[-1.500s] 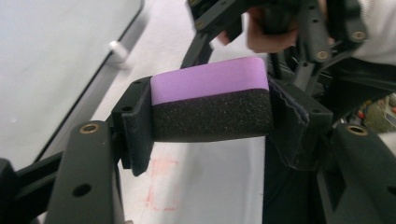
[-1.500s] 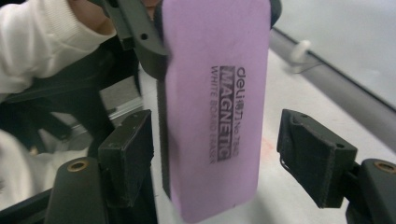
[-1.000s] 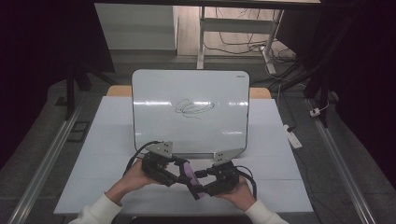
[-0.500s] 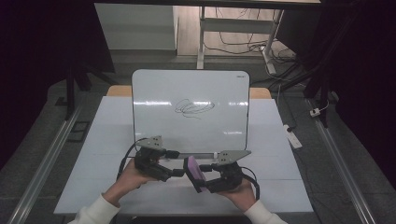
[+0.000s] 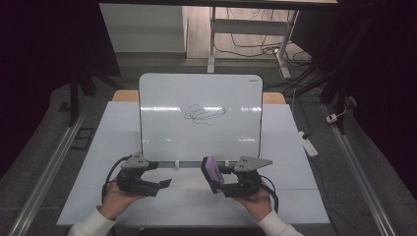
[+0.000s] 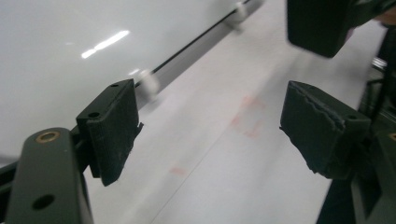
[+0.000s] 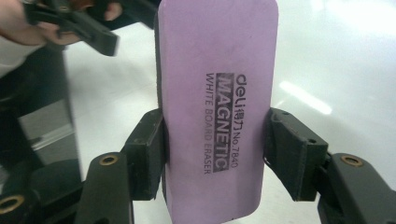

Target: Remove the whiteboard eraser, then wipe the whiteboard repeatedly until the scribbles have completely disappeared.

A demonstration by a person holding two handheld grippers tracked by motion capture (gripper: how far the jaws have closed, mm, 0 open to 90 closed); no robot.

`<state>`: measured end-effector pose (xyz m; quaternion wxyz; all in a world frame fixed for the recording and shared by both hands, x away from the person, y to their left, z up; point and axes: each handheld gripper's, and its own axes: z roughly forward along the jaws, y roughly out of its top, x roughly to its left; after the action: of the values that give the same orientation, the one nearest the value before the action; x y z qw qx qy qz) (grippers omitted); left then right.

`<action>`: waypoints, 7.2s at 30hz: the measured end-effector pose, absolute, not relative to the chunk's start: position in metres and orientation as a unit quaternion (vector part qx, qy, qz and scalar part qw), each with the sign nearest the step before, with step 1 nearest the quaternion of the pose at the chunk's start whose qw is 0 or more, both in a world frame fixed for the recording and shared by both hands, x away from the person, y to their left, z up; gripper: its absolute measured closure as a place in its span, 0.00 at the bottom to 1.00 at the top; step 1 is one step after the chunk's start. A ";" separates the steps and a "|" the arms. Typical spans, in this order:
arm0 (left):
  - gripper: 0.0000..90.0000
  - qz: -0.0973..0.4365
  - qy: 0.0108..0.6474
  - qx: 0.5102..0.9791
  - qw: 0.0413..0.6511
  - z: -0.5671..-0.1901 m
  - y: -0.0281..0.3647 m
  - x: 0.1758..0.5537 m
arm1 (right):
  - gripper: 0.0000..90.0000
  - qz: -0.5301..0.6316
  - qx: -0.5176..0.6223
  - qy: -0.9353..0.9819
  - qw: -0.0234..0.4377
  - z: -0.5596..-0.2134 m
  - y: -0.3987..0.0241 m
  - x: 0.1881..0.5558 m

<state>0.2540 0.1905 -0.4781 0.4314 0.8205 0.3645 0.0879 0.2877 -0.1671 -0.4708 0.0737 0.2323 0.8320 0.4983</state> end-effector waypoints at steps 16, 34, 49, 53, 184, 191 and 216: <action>0.23 0.087 0.448 0.793 0.404 -0.511 0.248 0.231 | 0.45 0.494 0.277 0.810 0.149 -0.469 -0.181 0.293; 0.23 0.079 0.450 0.790 0.409 -0.513 0.249 0.235 | 0.45 0.491 0.319 0.769 0.257 -0.434 -0.181 0.328; 0.23 0.073 0.450 0.790 0.409 -0.516 0.252 0.237 | 0.45 0.439 0.362 0.743 0.351 -0.399 -0.159 0.382; 0.23 0.073 0.451 0.790 0.409 -0.516 0.252 0.237 | 0.45 0.429 0.371 0.741 0.360 -0.399 -0.155 0.392; 0.24 0.080 0.450 0.784 0.419 -0.513 0.261 0.237 | 0.45 0.353 0.267 0.808 0.389 -0.426 -0.031 0.379; 0.24 0.079 0.451 0.784 0.418 -0.514 0.262 0.237 | 0.45 0.366 0.265 0.813 0.369 -0.430 -0.028 0.375; 0.24 0.079 0.451 0.784 0.419 -0.513 0.262 0.237 | 0.45 0.375 0.321 0.777 0.389 -0.402 -0.062 0.401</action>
<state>0.2372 0.2616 -0.5133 0.4189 0.7841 0.4509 0.0794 0.4013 -0.0624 -0.4022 0.3892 0.3214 0.7774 0.3754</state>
